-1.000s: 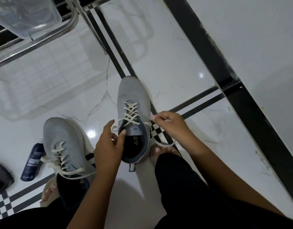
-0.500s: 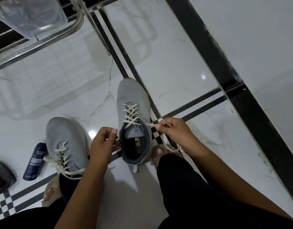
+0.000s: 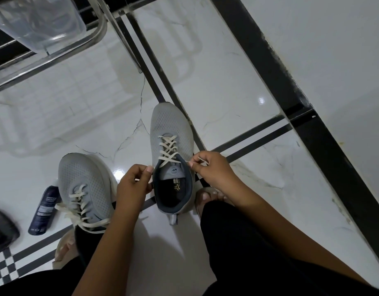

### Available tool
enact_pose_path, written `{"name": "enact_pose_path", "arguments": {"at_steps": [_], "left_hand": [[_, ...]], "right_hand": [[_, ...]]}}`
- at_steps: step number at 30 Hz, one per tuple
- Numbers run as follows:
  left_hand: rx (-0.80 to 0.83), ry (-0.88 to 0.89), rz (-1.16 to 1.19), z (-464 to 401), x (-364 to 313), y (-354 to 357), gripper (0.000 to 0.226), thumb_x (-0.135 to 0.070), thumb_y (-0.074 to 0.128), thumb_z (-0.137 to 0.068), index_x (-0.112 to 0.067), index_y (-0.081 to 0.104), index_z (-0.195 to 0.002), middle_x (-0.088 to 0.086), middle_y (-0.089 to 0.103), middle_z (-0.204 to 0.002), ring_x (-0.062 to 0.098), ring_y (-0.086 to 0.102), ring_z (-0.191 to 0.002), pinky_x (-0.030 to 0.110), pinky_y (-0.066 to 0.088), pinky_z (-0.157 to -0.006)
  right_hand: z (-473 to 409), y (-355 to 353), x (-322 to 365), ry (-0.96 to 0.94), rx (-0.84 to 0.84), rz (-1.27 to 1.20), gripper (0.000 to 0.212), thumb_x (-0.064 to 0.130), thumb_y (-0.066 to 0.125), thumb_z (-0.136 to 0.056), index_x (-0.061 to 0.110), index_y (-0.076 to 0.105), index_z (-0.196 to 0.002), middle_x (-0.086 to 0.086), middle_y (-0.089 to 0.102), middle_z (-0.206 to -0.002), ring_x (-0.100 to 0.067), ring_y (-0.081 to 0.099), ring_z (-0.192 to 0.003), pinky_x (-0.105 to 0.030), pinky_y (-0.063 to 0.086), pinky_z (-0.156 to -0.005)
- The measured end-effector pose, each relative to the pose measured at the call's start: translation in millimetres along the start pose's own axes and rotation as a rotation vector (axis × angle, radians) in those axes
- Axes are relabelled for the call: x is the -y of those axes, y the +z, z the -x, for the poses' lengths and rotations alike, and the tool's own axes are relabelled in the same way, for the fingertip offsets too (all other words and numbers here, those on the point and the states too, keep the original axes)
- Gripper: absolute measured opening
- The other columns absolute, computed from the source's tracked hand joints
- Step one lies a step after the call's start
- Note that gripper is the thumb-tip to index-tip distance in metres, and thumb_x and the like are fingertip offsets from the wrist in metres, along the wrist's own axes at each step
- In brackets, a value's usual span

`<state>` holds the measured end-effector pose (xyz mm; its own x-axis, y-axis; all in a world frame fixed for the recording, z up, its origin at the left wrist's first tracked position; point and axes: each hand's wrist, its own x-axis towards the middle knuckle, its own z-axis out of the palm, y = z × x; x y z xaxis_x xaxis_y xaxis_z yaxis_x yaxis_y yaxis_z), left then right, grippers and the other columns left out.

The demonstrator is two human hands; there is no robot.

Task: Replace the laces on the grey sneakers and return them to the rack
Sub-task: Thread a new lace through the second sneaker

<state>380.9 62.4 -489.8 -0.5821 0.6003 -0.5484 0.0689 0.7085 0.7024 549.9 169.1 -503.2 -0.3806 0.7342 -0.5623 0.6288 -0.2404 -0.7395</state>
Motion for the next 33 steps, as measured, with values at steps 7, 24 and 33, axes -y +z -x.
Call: {"name": "enact_pose_path", "arguments": {"at_steps": [7,24,33], "left_hand": [[-0.071,0.219,-0.288,-3,-2,-20,0.024,-0.032,0.062,-0.09,-0.017,0.067,-0.071,0.004,0.057,-0.098,0.013,0.048,-0.095,0.025,0.034,-0.083],[0.096,0.405,-0.336,77,-182,-105,0.037,-0.034,0.056,-0.092,-0.013,0.059,-0.062,-0.003,0.054,-0.06,0.011,0.046,-0.055,0.023,0.034,-0.053],[-0.05,0.666,-0.957,118,-241,-137,0.023,-0.043,0.058,-0.091,-0.022,0.066,-0.091,0.0,0.063,-0.093,0.019,0.059,-0.088,0.028,0.044,-0.071]], "right_hand": [[11,-11,23,-0.036,-0.058,0.033,0.025,0.034,0.041,-0.098,0.018,0.058,-0.11,0.003,0.056,-0.11,-0.012,0.054,-0.103,-0.027,0.042,-0.08],[89,-114,253,-0.389,0.068,0.362,0.007,0.015,0.066,-0.088,0.021,0.069,-0.087,0.004,0.075,-0.086,-0.011,0.069,-0.09,-0.032,0.053,-0.085],[133,-112,303,-0.349,-0.03,0.619,0.005,0.01,0.067,-0.087,0.011,0.071,-0.085,-0.009,0.074,-0.087,-0.016,0.071,-0.081,-0.028,0.059,-0.076]]}}
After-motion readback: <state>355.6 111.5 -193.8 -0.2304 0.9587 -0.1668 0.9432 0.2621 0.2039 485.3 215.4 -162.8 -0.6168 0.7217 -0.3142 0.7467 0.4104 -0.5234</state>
